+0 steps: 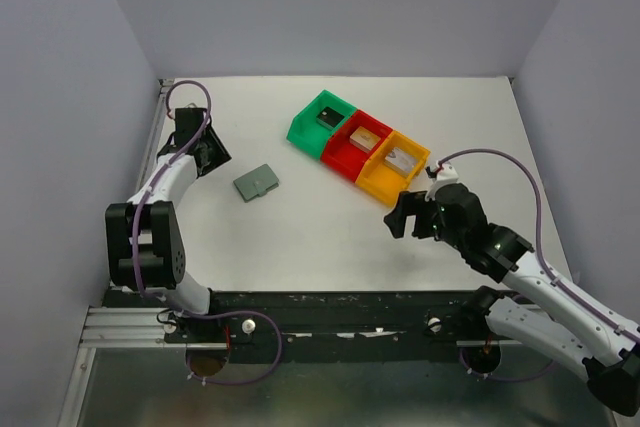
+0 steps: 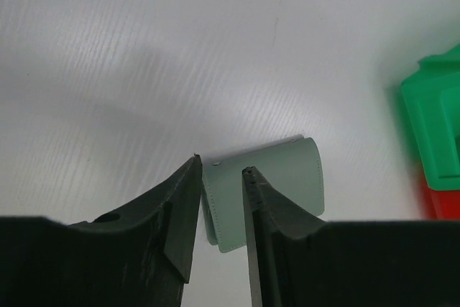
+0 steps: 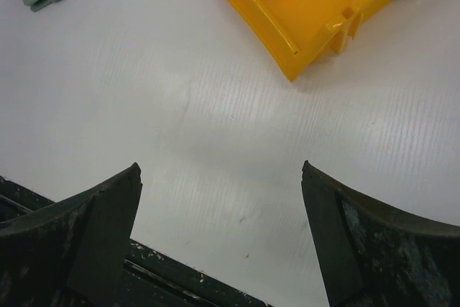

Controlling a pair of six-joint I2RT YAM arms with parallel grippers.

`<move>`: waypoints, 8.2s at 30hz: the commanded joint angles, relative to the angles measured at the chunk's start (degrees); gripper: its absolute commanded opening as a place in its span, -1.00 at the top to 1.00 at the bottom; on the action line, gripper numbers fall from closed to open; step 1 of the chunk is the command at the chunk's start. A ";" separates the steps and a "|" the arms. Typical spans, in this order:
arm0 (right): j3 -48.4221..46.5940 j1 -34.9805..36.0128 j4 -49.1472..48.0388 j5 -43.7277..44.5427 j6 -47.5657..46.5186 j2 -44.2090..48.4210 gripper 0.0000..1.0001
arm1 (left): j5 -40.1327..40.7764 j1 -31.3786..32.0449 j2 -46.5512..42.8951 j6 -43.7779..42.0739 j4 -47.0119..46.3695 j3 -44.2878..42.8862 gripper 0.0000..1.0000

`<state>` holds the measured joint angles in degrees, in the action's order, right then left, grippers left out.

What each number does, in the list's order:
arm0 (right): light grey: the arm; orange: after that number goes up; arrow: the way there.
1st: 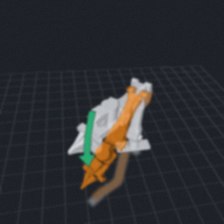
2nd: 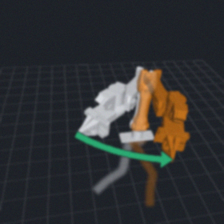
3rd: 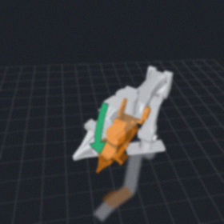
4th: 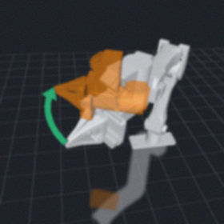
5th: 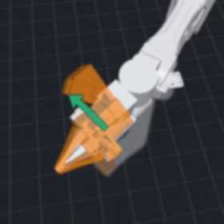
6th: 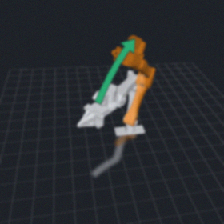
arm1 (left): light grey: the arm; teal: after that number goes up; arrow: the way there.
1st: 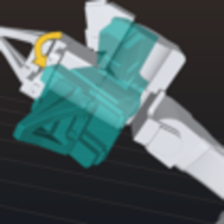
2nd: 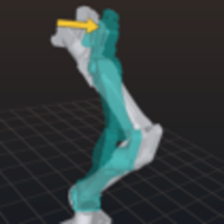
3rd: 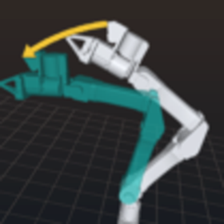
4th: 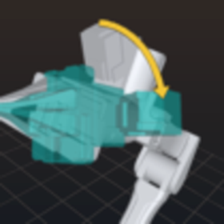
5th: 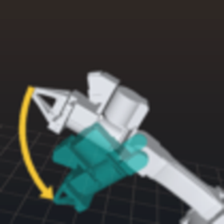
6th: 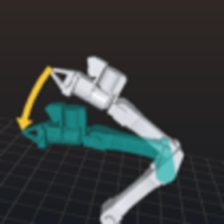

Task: Take the credit cards out of the card holder
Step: Move the card holder to the center of the board, then open the card holder at the center of the board.

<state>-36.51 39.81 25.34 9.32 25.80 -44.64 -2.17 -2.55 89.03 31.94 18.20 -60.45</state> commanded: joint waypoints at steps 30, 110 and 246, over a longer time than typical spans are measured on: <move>1.18 0.27 -3.28 -6.86 2.15 -4.22 -0.98 | 1.65 5.88 11.42 -1.62 -0.71 0.15 0.59; -42.50 7.03 -12.60 -18.81 8.74 -70.84 -0.43 | -8.72 15.64 -0.44 13.58 -13.80 16.67 0.28; -4.09 8.18 -25.71 -28.13 10.41 -29.19 0.99 | -4.50 28.21 -38.93 19.91 -22.05 39.26 -0.57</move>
<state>-37.04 48.27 -6.04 -17.67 40.38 -77.82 -6.70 26.61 53.54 50.87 -0.36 -23.07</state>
